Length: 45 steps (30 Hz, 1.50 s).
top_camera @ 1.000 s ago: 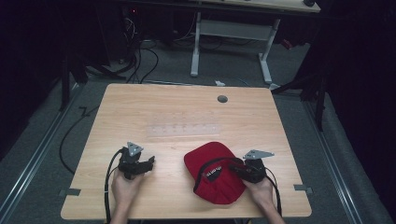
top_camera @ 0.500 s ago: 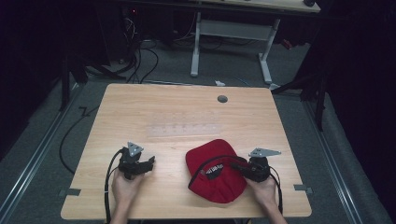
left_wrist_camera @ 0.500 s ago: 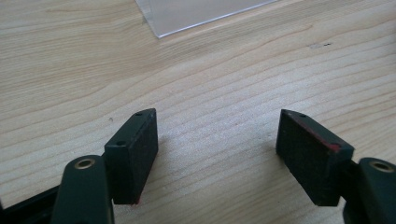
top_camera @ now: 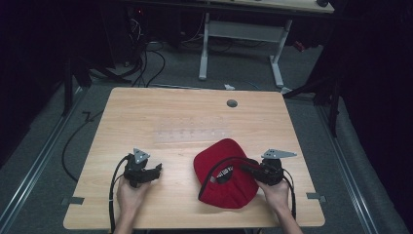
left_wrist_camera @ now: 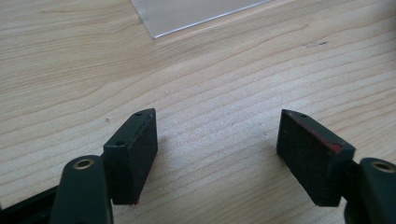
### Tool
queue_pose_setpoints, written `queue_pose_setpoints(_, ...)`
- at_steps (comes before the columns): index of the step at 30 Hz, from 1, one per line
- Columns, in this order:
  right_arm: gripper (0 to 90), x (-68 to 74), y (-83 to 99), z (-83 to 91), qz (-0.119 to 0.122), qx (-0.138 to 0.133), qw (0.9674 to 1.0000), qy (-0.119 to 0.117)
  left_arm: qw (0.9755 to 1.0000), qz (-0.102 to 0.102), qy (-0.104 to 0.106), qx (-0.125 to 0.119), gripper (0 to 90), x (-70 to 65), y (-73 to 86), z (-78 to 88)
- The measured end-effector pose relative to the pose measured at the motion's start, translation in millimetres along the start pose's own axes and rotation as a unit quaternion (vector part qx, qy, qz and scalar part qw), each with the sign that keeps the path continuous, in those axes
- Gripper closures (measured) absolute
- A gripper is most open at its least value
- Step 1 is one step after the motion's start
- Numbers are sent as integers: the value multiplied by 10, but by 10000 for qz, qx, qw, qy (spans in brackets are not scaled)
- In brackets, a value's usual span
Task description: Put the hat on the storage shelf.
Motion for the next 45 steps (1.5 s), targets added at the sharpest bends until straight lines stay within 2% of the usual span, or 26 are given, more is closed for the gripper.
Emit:
queue_pose_setpoints(14,853,22,-178,33,-97,-121,9999,-50,10000,-44,84,31,256,-30,16,6)
queue_pose_setpoints(17,853,23,-233,43,-132,-161,9998,-77,9996,-216,182,-43,266,-80,15,28)
queue_pose_setpoints(18,853,23,-233,43,-132,-161,9998,-77,9996,-216,182,-43,266,-80,15,28)
queue_pose_setpoints(22,853,20,-278,49,-164,-193,9996,-82,9986,-284,434,-62,263,-206,-10,90)
queue_pose_setpoints(23,853,21,-290,47,-210,-182,9996,-77,9977,-314,594,-69,259,-287,-28,131)
queue_pose_setpoints(25,853,20,-300,41,-224,-179,9996,-83,9965,-324,763,-74,254,-374,-49,176)
queue_pose_setpoints(26,853,21,-305,39,-237,-176,9995,-92,9965,-324,763,-74,253,-374,-49,176)
queue_pose_setpoints(27,853,19,-310,37,-230,-183,9995,-100,9952,-307,923,-53,252,-451,-64,219)
queue_pose_setpoints(28,853,21,-317,36,-244,-184,9995,-109,9952,-307,923,-53,251,-451,-64,219)
queue_pose_setpoints(29,853,26,-325,36,-287,-180,9994,-110,9937,-312,1076,-56,250,-537,-74,260)
queue_pose_setpoints(30,853,23,-331,35,-274,-188,9994,-120,9937,-312,1076,-56,247,-537,-74,260)
queue_pose_setpoints(31,853,25,-341,34,-297,-192,9993,-133,9920,-313,1226,-37,244,-624,-75,294)
queue_pose_setpoints(32,853,25,-348,32,-319,-204,9992,-151,9911,-322,1289,-24,242,-660,-74,307)
queue_pose_setpoints(35,853,23,-353,28,-406,-202,9988,-180,9889,-347,1443,-17,239,-757,-71,338)
queue_pose_setpoints(36,853,23,-353,28,-406,-202,9988,-180,9889,-347,1443,-17,236,-757,-71,338)
queue_pose_setpoints(37,853,21,-356,25,-417,-187,9988,-178,9877,-372,1518,-15,235,-812,-68,354)
queue_pose_setpoints(38,853,21,-356,25,-417,-187,9988,-178,9877,-372,1518,-15,235,-812,-68,354)
queue_pose_setpoints(39,853,21,-363,18,-419,-191,9987,-195,9862,-398,1604,-6,233,-876,-65,372)
queue_pose_setpoints(41,853,20,-367,15,-409,-195,9988,-202,9855,-426,1641,15,227,-904,-61,379)
queue_pose_setpoints(42,853,31,-381,12,-440,-183,9986,-216,9841,-445,1720,13,225,-969,-59,391)
queue_pose_setpoints(44,853,40,-395,10,-463,-182,9985,-235,9833,-466,1757,5,222,-1000,-59,396)
queue_pose_setpoints(45,853,43,-408,6,-451,-201,9985,-253,9822,-518,1805,-3,221,-1032,-55,399)
Point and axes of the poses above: each handheld gripper's, and its own axes: z roughly backward along the jaws, y roughly out of its underside, x roughly to its left, the point moved 7 cm from there along -z, roughly forward along the jaws, and after that the axes turned 10 degrees about -x, right-handed, at the moved point
